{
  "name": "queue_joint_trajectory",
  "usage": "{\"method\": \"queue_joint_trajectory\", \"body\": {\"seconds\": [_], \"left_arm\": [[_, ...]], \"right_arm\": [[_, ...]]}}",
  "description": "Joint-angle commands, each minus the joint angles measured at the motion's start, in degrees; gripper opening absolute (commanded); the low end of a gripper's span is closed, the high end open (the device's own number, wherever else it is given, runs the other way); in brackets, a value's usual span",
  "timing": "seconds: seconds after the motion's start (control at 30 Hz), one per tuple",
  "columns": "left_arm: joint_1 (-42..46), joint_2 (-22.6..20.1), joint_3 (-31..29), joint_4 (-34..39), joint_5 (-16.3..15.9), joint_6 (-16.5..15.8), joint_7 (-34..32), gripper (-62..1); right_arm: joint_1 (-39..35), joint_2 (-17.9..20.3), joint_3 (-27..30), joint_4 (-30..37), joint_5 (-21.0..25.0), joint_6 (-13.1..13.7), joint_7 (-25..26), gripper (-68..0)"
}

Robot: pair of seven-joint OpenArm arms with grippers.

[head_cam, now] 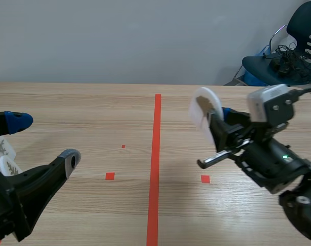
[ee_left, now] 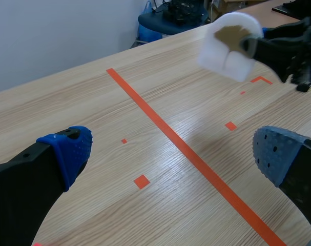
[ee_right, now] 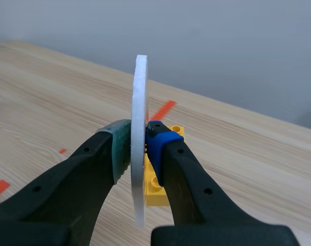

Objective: Do the leaf sorting experiment

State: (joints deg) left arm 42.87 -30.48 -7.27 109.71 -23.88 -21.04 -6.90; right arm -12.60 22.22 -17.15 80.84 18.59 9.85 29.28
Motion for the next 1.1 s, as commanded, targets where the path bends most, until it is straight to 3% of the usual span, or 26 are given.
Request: {"method": "queue_joint_trajectory", "body": {"seconds": [0.0,0.17,0.33,0.57,0.9,0.97,1.07], "left_arm": [[-0.20,0.28,0.28,0.59,-0.37,0.31,-0.63,1.4],[-0.20,0.28,0.28,0.59,-0.37,0.31,-0.63,1.4],[-0.20,0.28,0.28,0.59,-0.37,0.31,-0.66,1.4],[-0.20,0.28,0.28,0.59,-0.37,0.31,-0.63,1.4],[-0.20,0.28,0.28,0.59,-0.37,0.31,-0.63,1.4],[-0.20,0.28,0.28,0.59,-0.37,0.31,-0.63,1.4],[-0.20,0.28,0.28,0.59,-0.37,0.31,-0.61,1.4]], "right_arm": [[-2.34,0.74,3.56,0.96,3.19,0.00,-0.68,-59.8],[-7.63,1.09,17.16,0.90,12.22,-0.02,-5.81,-59.8],[-5.35,1.11,24.76,-6.47,13.25,0.22,-7.67,-59.8],[3.30,0.92,25.03,-20.57,14.21,7.39,-7.32,-59.8],[10.36,1.14,21.46,-29.99,7.02,5.99,-6.84,-58.4],[10.40,1.27,20.81,-30.27,6.40,5.33,-6.78,-53.5],[10.14,1.46,20.79,-30.27,6.38,4.11,-4.79,-39.7]]}}
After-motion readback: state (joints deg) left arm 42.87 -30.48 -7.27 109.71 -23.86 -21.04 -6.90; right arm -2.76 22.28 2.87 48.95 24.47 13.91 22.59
